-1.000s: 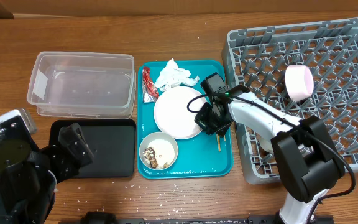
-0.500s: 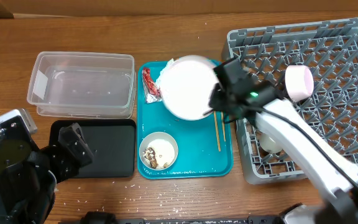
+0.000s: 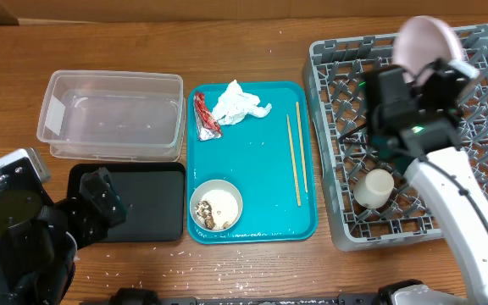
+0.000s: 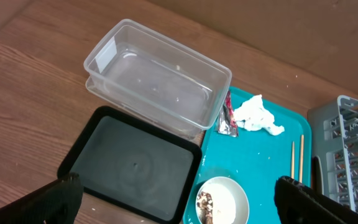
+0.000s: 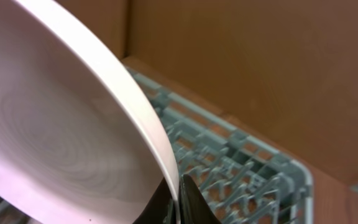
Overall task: Sort waste into correct bins and load items into the dishwasher
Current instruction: 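Stand the white plate upright in the back of the rack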
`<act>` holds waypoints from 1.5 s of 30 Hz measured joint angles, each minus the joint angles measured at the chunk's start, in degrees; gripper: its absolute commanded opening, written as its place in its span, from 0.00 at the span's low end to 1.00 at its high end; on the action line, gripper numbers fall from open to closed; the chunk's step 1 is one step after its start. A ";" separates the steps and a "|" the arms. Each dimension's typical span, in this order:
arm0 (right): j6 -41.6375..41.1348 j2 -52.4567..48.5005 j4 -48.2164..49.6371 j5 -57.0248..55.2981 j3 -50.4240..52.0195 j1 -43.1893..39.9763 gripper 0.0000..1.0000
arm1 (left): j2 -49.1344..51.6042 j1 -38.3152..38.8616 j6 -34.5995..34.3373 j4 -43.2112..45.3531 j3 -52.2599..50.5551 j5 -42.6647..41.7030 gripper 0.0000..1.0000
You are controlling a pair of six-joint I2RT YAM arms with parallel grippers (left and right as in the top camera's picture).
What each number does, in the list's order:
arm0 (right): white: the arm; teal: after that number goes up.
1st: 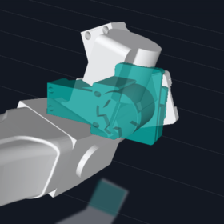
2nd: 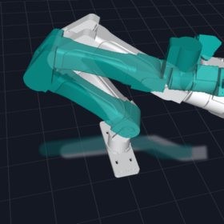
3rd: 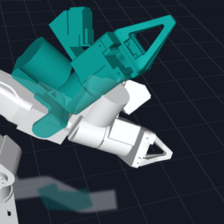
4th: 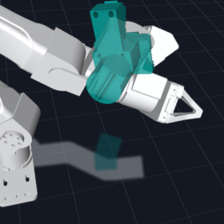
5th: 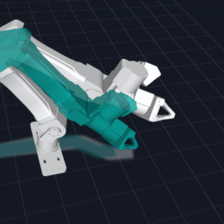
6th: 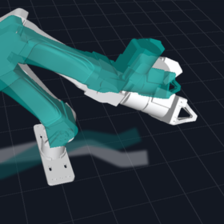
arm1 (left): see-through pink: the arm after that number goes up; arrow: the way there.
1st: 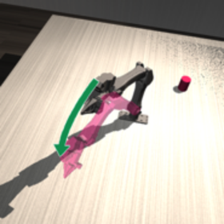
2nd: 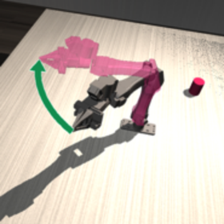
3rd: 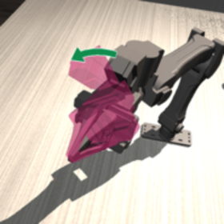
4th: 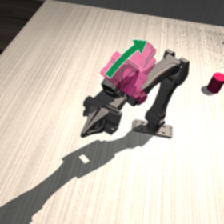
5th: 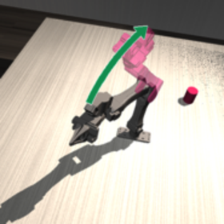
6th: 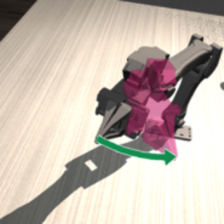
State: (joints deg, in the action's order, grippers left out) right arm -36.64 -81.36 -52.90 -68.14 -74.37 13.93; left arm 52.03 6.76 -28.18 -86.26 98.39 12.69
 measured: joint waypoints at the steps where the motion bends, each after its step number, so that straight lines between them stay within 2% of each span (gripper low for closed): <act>1: 1.01 -0.50 1.70 -0.72 0.00 -2.08 0.04 | 0.00 0.00 0.00 0.02 0.00 0.02 1.00; 8: 15.34 -6.47 11.87 2.67 0.00 -14.43 0.04 | 0.00 0.00 0.00 0.02 0.00 0.02 1.00; 12: 20.83 -9.70 15.28 4.50 0.00 -17.09 0.04 | 0.00 0.00 0.00 0.00 0.00 0.02 1.00; 18: 25.14 -13.35 16.11 5.38 0.00 -17.79 0.04 | 0.00 0.00 0.00 0.00 0.00 0.02 1.00; 26: 26.43 -17.31 13.64 5.77 0.07 -17.20 0.04 | 0.00 0.00 0.00 0.02 0.00 0.02 1.00; 27: 26.45 -17.40 13.51 5.77 0.09 -16.92 0.06 | 0.00 0.00 0.00 0.02 0.00 0.02 1.00; 29: 26.29 -17.38 13.14 5.66 0.09 -15.80 0.24 | 0.00 0.00 0.00 0.02 0.00 0.02 1.00; 30: 26.64 -17.38 12.96 5.66 0.09 -15.21 0.37 | 0.00 0.00 0.00 0.02 0.00 0.02 1.00; 34: 26.95 -16.63 12.66 5.90 0.13 -10.84 0.66 | 0.00 0.00 0.00 0.02 0.00 0.02 1.00; 35: 26.62 -15.89 12.70 5.99 0.15 -9.38 0.76 | 0.00 0.00 0.00 0.02 0.00 0.02 1.00; 39: 26.88 -10.91 11.32 6.38 0.17 -3.43 0.76 | 0.00 0.00 0.00 -0.02 0.00 0.02 1.00; 41: 26.86 -7.85 10.08 8.17 0.17 -0.15 0.69 | 0.00 0.00 0.00 0.02 0.00 0.02 1.00; 45: 26.29 -1.77 6.51 20.50 0.09 8.74 0.65 | 0.00 0.00 0.00 0.00 0.00 0.02 1.00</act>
State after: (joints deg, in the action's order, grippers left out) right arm -10.35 -83.13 -46.39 -47.64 -74.28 22.68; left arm 52.03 6.76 -28.18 -86.26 98.39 12.71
